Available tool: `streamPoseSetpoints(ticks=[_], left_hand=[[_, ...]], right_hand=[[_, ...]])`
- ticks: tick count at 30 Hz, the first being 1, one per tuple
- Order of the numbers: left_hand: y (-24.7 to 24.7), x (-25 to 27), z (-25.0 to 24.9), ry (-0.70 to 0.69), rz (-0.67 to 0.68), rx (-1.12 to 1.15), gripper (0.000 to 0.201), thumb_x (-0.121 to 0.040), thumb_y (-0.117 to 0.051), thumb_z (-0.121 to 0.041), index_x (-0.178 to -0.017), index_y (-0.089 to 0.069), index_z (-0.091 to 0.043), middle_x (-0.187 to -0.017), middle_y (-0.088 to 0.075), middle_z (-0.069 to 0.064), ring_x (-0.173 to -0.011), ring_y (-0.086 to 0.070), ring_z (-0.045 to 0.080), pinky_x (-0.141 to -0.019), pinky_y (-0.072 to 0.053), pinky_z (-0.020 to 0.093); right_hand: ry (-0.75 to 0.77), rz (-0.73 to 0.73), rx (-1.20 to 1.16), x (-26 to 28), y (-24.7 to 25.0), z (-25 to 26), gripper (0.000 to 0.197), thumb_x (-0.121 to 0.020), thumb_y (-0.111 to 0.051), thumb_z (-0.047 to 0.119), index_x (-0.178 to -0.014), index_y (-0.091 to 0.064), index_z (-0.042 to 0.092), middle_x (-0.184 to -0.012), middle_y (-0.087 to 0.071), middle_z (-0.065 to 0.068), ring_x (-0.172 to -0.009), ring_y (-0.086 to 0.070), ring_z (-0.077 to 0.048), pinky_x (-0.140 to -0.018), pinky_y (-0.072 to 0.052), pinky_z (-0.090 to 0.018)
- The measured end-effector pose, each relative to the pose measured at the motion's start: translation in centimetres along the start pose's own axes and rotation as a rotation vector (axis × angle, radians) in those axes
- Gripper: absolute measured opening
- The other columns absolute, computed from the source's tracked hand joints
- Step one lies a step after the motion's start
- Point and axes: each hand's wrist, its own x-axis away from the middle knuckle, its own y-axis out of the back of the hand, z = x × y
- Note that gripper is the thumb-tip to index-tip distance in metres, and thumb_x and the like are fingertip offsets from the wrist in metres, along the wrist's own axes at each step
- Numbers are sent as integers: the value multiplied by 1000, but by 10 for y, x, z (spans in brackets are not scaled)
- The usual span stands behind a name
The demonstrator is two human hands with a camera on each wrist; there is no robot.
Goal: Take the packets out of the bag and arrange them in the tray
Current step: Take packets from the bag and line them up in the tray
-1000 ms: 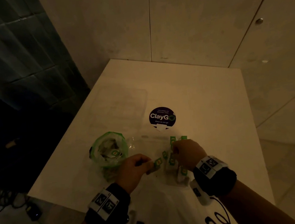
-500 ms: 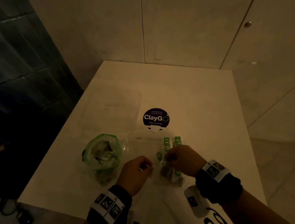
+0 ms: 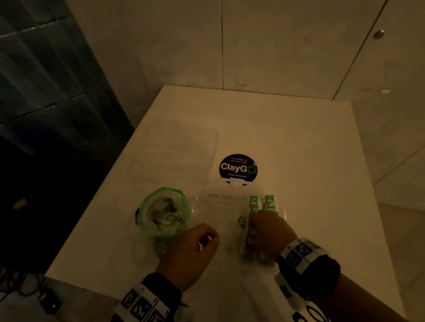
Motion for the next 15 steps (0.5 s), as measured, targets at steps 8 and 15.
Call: streamPoseSetpoints(ticks=[8, 15], left_hand=[[66, -5, 28, -163, -429, -402, 24, -81, -50, -33, -89, -68, -18, -94, -56, 2, -92, -45, 17, -76, -39, 27], [82, -29, 60, 184, -251, -535, 18, -88, -62, -18, -105, -68, -18, -139, -39, 11, -126, -37, 34, -100, -42, 43]], right_hand=[[254, -209, -275, -5, 22, 38, 15, -92, -55, 19, -103, -64, 20, -102, -65, 4, -84, -55, -8, -83, -47, -24], [533, 5, -13, -27, 12, 143, 30, -93, -51, 24, -121, -63, 19, -119, -64, -6, -106, -59, -24, -89, -47, -33]])
